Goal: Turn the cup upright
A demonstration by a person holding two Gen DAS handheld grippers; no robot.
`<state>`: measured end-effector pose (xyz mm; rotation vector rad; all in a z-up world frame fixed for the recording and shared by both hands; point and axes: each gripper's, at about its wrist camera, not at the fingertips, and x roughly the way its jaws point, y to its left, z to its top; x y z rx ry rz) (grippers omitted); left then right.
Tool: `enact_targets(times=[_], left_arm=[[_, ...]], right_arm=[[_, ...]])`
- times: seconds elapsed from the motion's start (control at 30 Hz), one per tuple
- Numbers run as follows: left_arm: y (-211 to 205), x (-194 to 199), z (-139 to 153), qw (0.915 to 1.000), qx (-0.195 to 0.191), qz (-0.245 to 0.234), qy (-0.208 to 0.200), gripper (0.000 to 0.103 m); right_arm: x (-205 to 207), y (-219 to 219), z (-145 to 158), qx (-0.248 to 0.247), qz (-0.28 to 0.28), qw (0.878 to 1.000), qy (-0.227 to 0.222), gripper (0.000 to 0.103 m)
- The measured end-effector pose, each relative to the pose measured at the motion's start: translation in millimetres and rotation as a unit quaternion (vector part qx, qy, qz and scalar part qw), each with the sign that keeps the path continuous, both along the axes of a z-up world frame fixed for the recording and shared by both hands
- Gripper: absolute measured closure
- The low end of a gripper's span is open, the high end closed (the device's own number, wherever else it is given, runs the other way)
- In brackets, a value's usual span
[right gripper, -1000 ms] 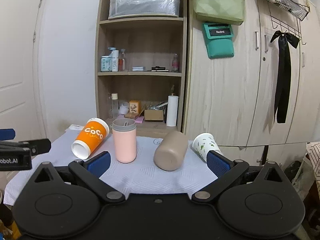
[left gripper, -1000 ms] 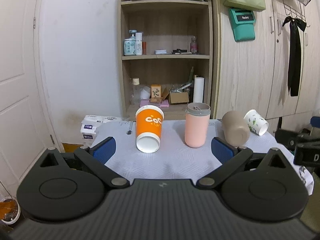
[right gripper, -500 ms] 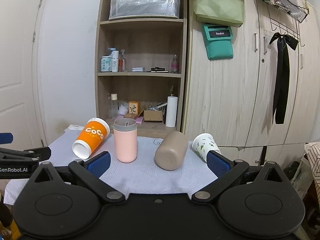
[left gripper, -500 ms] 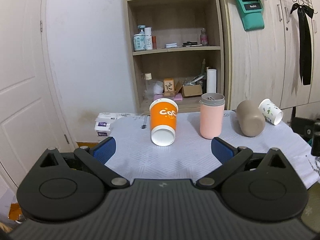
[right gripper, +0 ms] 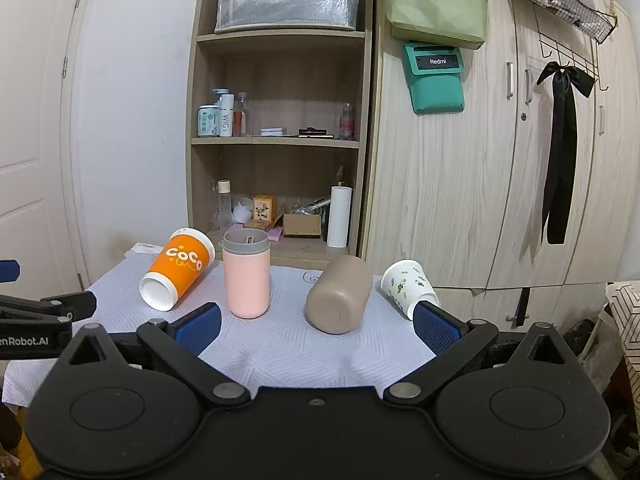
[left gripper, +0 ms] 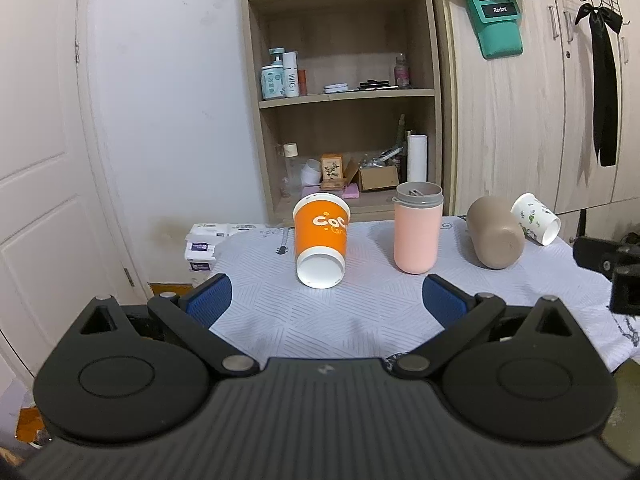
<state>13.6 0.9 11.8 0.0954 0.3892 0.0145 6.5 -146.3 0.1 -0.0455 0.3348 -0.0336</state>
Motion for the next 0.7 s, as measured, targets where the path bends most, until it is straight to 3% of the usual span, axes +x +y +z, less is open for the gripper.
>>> enact_targets(times=[0.7], left_arm=[[0.0, -7.1, 2.3, 1.0000, -0.002, -0.002, -0.006, 0.000]], right_arm=[[1.0, 3.0, -2.0, -0.002, 0.001, 1.000, 0.004, 0.000]])
